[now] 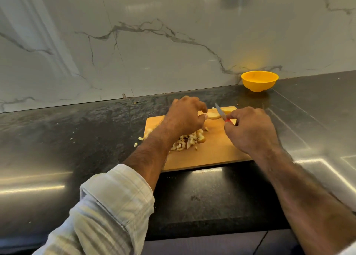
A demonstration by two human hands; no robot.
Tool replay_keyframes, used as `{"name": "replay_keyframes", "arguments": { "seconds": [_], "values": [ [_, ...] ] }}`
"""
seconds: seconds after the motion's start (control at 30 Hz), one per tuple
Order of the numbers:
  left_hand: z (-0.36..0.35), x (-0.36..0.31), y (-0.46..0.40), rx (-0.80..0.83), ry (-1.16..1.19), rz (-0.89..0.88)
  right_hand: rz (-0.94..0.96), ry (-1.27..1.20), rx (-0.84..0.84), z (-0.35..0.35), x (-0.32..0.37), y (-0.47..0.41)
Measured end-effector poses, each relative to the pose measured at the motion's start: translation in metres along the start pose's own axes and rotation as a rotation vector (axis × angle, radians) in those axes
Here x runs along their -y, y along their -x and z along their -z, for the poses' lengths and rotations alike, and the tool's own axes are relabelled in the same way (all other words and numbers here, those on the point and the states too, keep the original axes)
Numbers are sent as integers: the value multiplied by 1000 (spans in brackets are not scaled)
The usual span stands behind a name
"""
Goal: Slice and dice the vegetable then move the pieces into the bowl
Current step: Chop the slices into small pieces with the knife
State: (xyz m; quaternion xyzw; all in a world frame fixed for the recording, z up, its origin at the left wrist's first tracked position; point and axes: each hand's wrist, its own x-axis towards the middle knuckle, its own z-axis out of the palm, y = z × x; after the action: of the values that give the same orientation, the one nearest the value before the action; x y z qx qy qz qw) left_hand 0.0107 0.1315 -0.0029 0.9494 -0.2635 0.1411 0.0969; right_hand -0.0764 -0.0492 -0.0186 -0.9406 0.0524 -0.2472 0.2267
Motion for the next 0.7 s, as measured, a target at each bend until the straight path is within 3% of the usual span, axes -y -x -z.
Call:
{"name": "replay_keyframes", "arguments": {
  "seconds": [0.13, 0.53, 0.7],
  "values": [
    [-1, -15, -7, 128, -94, -11, 27, -12, 38, 9, -2, 4],
    [-5, -12, -1, 272, 37, 65, 19, 88, 82, 11, 2, 4],
    [28, 12, 13, 89, 122, 118, 13, 107, 95, 9, 3, 4]
  ]
}}
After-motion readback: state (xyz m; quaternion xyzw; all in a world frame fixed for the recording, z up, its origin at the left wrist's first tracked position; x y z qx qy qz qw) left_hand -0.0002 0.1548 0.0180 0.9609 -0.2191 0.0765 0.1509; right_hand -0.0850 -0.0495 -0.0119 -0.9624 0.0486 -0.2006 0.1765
